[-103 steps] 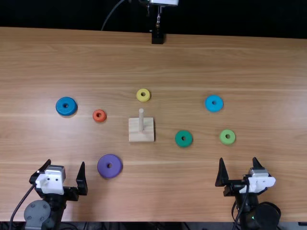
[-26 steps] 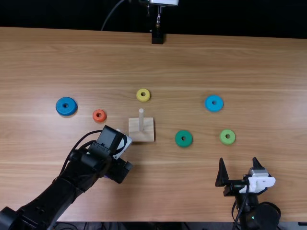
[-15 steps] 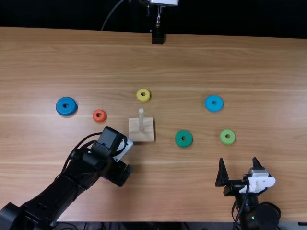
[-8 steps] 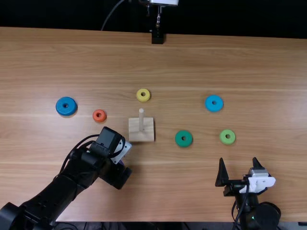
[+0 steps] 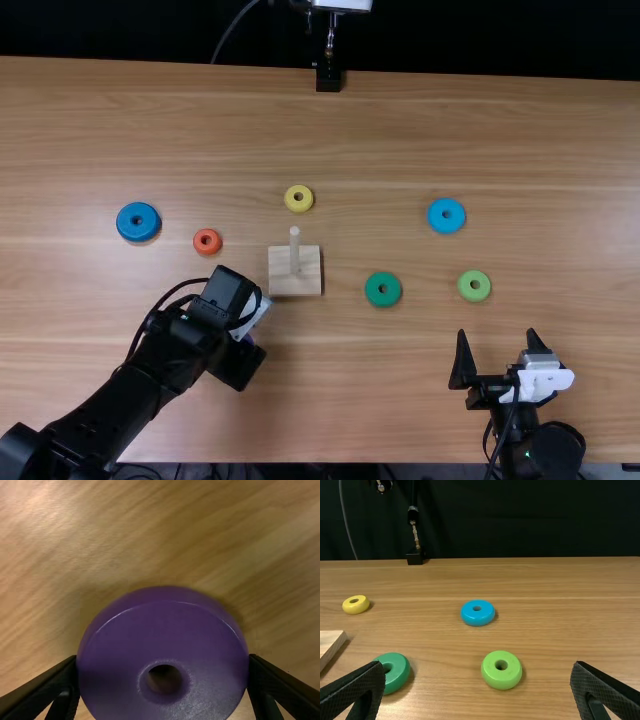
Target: Build the Hanoi tower: stack the rings onto the peg from bottom to top in this color order: purple, dark blue, light blue, dark green, light green, yellow, orange.
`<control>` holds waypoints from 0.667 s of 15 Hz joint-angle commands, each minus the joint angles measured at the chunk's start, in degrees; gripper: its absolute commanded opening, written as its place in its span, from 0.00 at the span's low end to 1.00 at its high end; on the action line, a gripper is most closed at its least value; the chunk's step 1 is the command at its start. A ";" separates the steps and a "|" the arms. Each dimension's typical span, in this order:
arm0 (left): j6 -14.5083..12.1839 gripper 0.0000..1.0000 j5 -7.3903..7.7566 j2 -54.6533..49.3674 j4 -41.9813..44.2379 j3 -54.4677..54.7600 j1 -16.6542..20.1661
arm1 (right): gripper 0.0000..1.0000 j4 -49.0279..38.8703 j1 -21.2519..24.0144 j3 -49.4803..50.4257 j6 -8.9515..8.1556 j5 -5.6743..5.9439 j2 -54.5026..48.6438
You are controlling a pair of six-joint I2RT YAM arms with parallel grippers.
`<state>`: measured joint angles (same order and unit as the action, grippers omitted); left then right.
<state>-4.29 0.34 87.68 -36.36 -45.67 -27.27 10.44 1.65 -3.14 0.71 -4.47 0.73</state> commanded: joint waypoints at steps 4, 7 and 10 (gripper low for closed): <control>-0.13 0.00 -8.04 -3.04 -15.53 -12.78 1.34 | 1.00 4.71 0.37 2.43 -0.39 -0.80 -0.73; 0.08 0.00 -7.51 -2.95 -21.44 -20.95 1.69 | 1.00 4.71 0.37 2.43 -0.39 -0.80 -0.73; 2.82 0.00 -7.19 -1.90 -24.39 -31.06 1.69 | 1.00 4.71 0.37 2.43 -0.39 -0.80 -0.73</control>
<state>-2.92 -6.70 85.80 -60.99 -73.93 -26.15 10.44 1.67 -3.14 0.73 -4.47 0.73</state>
